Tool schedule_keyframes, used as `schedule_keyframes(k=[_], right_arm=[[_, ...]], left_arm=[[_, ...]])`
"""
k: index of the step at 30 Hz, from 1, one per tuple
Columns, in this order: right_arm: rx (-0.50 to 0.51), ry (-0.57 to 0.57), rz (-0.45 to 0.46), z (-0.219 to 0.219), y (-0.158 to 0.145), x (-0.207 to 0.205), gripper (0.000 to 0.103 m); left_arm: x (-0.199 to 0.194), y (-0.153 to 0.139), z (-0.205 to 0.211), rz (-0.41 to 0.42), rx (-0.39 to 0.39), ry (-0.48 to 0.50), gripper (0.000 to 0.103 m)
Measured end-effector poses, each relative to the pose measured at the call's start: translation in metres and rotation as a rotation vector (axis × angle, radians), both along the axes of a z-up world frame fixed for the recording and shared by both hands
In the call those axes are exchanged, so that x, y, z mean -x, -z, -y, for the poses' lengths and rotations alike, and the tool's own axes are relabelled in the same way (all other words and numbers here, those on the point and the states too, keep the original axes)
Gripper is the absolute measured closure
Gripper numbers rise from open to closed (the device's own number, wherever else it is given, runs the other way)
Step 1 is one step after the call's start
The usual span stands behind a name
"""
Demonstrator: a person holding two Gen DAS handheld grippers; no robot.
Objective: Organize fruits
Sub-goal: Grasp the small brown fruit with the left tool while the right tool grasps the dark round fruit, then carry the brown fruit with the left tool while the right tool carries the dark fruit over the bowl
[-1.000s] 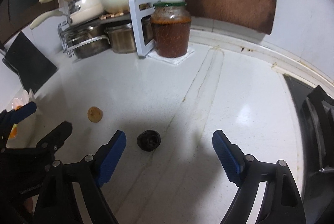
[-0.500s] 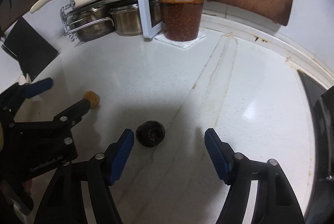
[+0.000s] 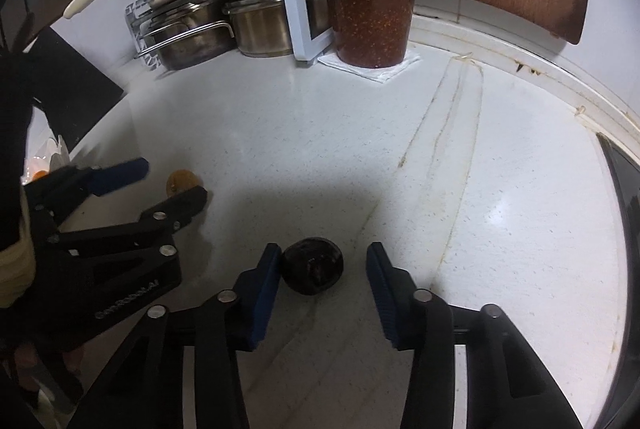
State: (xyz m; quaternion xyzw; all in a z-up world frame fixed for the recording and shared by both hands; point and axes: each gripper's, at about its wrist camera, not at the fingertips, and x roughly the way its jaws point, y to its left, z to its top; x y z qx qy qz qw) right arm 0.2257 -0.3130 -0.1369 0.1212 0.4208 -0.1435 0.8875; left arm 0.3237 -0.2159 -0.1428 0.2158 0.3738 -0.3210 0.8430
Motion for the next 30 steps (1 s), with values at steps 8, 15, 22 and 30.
schedule_keyframes(k=[8, 15, 22, 30], right_arm=[[-0.019, -0.002, 0.003, 0.001, 0.000, -0.002, 0.071], [-0.031, 0.000, 0.015, 0.003, -0.003, -0.001, 0.071], [-0.039, -0.012, 0.045, 0.001, -0.014, 0.005, 0.071], [-0.043, -0.025, 0.080, -0.003, -0.029, 0.014, 0.071]], left_arm=[[-0.004, 0.001, 0.000, -0.041, 0.037, 0.001, 0.076], [0.001, -0.007, -0.003, -0.020, 0.053, -0.011, 0.076], [0.011, -0.022, -0.013, 0.000, 0.086, -0.038, 0.076], [0.024, -0.035, -0.028, -0.004, 0.127, -0.085, 0.076]])
